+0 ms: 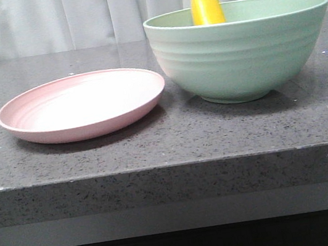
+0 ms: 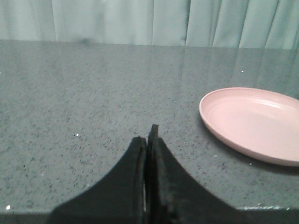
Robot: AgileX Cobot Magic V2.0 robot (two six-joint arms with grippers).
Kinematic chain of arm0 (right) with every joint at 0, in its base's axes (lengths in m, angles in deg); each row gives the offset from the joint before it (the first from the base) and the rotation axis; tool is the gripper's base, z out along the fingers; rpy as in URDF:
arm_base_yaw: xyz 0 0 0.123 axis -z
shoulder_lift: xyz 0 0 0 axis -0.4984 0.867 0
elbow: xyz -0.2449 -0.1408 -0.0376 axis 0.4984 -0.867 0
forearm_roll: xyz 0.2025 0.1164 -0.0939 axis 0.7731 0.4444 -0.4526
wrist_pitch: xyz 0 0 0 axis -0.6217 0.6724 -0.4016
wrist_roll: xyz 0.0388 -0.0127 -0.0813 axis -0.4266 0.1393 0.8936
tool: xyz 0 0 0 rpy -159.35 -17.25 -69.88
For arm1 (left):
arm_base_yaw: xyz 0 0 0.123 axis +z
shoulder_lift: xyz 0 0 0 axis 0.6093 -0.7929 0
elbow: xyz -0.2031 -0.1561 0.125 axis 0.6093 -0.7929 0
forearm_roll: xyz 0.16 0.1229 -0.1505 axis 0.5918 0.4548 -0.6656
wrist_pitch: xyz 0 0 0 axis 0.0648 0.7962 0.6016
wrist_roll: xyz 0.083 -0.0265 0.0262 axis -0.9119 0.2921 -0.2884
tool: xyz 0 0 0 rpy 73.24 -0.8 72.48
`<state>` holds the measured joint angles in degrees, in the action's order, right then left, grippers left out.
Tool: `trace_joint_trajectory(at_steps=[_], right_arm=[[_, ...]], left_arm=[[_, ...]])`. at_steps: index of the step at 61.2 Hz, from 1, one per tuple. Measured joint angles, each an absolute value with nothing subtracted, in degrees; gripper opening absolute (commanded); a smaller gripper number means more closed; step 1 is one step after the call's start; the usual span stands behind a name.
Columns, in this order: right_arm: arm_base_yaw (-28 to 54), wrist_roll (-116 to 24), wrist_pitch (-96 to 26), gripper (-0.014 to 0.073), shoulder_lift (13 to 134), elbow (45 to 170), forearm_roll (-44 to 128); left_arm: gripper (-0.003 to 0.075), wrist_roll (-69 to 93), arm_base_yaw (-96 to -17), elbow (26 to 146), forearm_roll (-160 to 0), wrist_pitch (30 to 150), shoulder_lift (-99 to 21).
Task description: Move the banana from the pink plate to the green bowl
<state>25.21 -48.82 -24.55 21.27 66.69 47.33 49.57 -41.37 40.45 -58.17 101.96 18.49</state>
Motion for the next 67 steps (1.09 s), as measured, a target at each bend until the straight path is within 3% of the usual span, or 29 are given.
trace_joint_trajectory(at_steps=[17,67], right_arm=[[25.21,-48.82,-24.55,-0.0059,21.22,66.55,47.42],[25.21,-48.82,-24.55,-0.0059,21.22,66.55,47.42]], left_arm=[[-0.0018,49.57,-39.69,28.25,-58.08,92.60,18.62],[-0.0018,49.57,-39.69,28.25,-58.08,89.15,18.62]])
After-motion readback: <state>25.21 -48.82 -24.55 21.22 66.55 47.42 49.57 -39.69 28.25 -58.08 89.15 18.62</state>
